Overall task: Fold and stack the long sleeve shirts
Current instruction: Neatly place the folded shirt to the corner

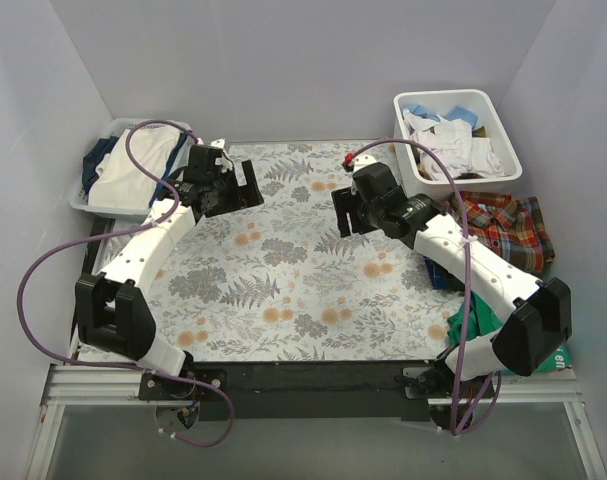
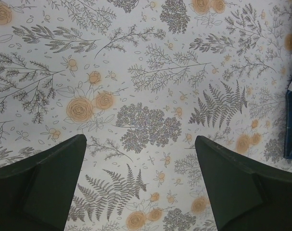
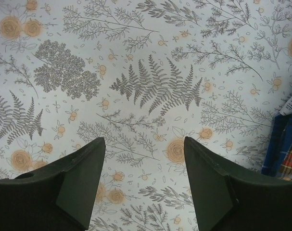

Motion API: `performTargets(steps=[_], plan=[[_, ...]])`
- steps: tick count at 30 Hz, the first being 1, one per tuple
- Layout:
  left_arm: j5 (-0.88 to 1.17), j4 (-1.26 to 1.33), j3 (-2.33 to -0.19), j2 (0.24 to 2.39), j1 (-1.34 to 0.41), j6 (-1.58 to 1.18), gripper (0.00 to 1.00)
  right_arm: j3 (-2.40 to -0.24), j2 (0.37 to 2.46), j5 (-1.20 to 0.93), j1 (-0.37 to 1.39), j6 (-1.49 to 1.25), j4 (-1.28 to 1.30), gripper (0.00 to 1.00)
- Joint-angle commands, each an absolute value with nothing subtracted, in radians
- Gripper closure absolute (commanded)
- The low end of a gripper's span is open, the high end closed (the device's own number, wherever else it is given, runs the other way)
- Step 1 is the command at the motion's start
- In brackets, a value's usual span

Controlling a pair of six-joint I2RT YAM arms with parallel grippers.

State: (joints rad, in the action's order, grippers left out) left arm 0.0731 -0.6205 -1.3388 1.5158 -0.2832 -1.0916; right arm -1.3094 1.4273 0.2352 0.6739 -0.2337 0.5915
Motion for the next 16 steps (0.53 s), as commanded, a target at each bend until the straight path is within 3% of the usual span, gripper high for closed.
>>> performTargets(steps=[1, 16], plan=[[0.055, -0.571, -1.295, 1.437, -0.290, -1.055, 0.02, -1.273, 1.425, 0.201, 0.678, -0.252, 0.511, 0.26], [-0.118, -0.471, -1.152, 1.307, -0.293, -1.074, 0.02, -1.226, 1.443, 0.213, 0.680, -0.215, 0.457, 0.26]])
